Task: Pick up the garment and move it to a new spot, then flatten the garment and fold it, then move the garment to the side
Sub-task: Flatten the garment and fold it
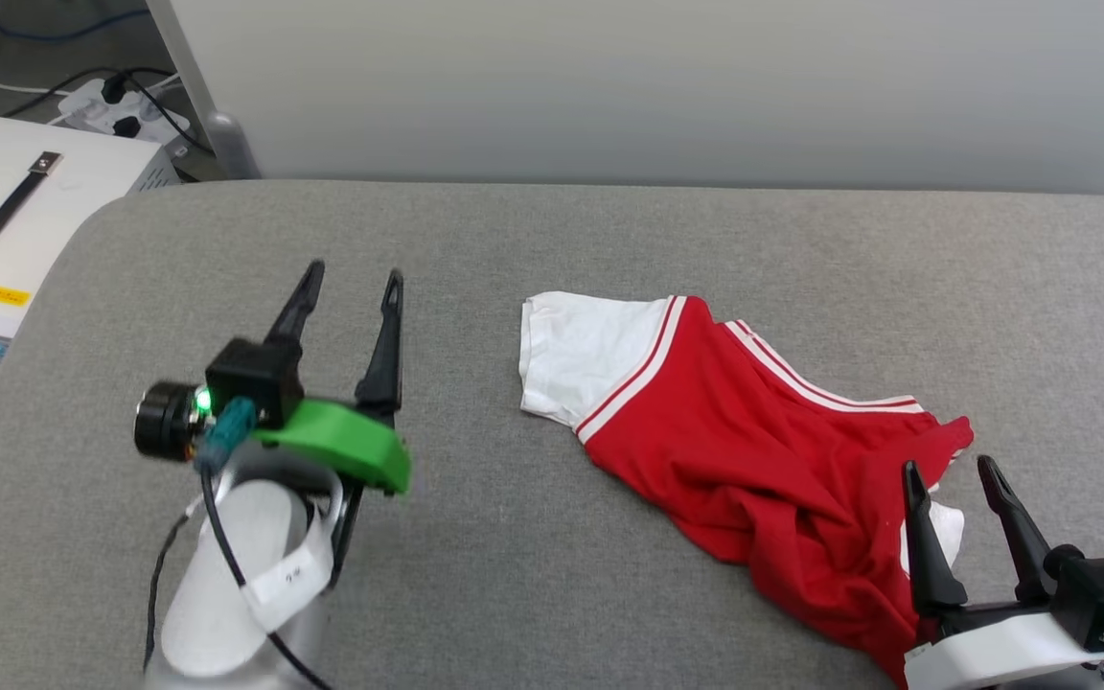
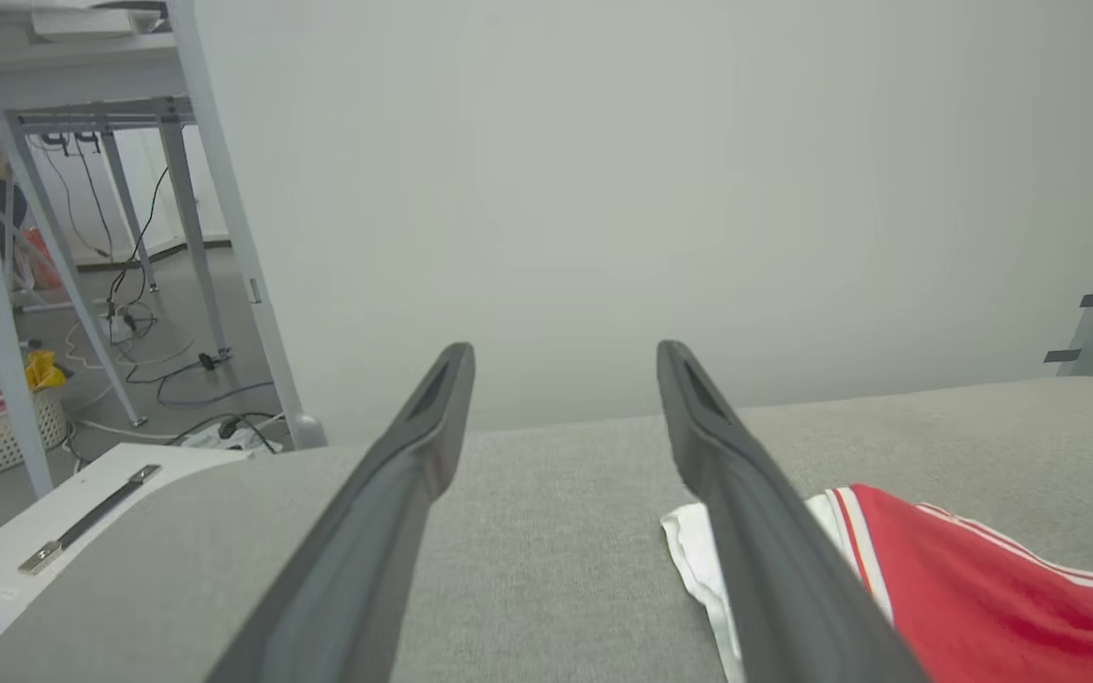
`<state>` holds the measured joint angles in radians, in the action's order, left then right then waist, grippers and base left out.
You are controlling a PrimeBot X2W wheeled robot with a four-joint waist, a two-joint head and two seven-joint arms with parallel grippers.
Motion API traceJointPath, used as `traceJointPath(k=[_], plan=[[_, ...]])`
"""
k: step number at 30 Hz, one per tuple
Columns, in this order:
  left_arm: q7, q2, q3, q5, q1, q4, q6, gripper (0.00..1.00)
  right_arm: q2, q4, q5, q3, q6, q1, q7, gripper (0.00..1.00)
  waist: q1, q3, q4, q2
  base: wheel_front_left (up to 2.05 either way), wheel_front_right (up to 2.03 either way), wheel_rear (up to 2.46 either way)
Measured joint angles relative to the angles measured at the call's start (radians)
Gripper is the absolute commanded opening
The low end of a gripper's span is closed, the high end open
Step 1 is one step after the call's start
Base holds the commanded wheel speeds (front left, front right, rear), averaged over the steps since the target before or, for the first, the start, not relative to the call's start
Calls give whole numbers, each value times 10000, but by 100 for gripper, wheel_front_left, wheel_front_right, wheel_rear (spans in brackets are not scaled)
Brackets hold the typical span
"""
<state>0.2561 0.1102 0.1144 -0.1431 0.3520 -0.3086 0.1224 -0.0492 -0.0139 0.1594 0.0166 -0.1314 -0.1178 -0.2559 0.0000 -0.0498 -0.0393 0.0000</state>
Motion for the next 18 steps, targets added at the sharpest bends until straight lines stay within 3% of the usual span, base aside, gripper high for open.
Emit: traceJointPath(k=[5,9,18], plan=[[-81,650,1538,-667,2224,-1187,54,100,2,-48,2,-75,0,302,0,100,0,-441,161,0,0,0,0],[-922,1149,2976,-1726,3887,-1858,54,100,0,-96,4,-107,0,512,0,100,0,-793,316,0,0,0,0],[-5503,1741,6416,-4788,6835,-3058,56,100,0,-138,10,-215,0,1065,0,100,0,-1670,654,0,0,0,0]])
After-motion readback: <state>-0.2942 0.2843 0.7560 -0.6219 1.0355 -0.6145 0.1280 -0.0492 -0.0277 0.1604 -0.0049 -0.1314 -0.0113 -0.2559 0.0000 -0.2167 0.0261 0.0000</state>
